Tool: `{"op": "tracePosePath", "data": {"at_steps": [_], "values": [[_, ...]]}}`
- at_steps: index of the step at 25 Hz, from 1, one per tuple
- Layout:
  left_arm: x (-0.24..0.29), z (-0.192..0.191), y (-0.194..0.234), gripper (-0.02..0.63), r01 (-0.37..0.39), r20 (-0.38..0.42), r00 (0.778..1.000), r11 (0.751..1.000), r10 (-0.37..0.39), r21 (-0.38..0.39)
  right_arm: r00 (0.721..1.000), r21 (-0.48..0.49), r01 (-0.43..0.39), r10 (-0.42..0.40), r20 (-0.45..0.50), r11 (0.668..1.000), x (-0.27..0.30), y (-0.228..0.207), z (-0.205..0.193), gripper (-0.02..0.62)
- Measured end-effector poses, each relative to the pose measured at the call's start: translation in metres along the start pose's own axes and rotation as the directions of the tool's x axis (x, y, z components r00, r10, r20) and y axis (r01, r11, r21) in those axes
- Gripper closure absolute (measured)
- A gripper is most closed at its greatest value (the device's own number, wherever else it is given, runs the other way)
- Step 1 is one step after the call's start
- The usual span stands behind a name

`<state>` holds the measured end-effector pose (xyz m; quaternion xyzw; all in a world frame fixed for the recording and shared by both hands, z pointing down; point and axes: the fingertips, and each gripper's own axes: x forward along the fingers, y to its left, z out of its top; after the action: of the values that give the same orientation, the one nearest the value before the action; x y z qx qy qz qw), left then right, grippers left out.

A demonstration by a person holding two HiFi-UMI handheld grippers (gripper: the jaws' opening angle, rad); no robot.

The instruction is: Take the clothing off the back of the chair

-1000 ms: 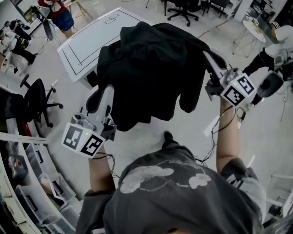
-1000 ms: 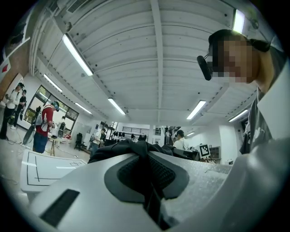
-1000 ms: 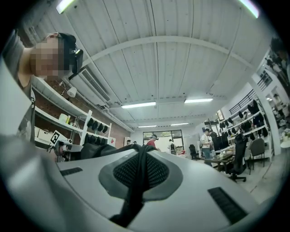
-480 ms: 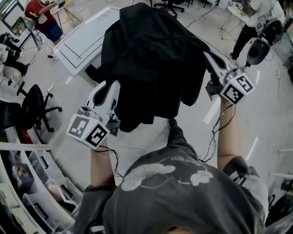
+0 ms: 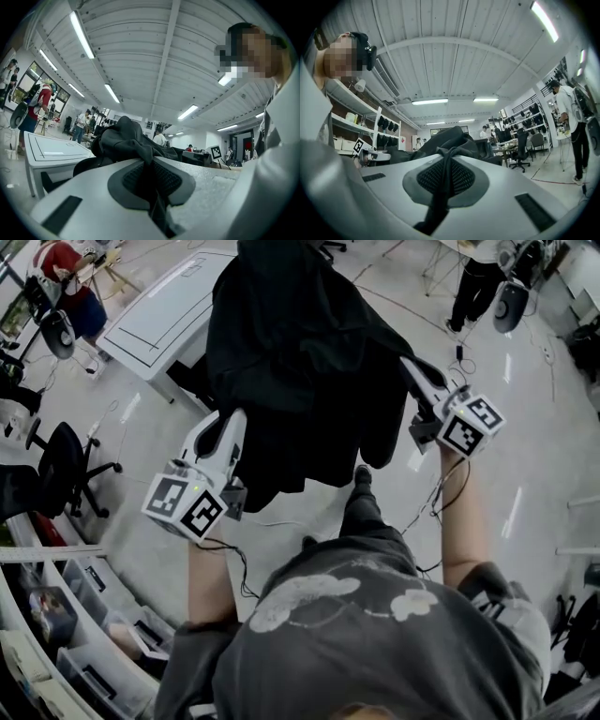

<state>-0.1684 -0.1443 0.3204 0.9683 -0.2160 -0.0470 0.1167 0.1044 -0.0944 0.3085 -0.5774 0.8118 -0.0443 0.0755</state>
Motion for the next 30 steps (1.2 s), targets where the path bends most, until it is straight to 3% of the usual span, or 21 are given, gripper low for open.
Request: {"op": "tracePosePath", "data": {"at_steps": [12, 20, 30], "values": [[-0.03, -0.049, -0.022, 0.597, -0.025, -0.074, 0.997, 0.997, 0.019, -0.072, 0.995, 0.077, -0.014, 0.021, -0.093, 0.997, -0.028, 0.031, -0.056, 0.6], [-0.022, -0.067, -0.056, 0.597, -0.049, -0.091, 0.995, 0.995, 0.04, -0.092, 0.994, 0.153, -0.024, 0.04, -0.104, 0.988, -0.056, 0.01, -0.073, 0.6], [-0.019, -0.111, -0.102, 0.597, -0.176, -0.153, 0.976, 0.974, 0.153, -0.145, 0.981, 0.213, -0.034, 0.073, -0.18, 0.977, -0.121, -0.014, -0.103, 0.6]]}}
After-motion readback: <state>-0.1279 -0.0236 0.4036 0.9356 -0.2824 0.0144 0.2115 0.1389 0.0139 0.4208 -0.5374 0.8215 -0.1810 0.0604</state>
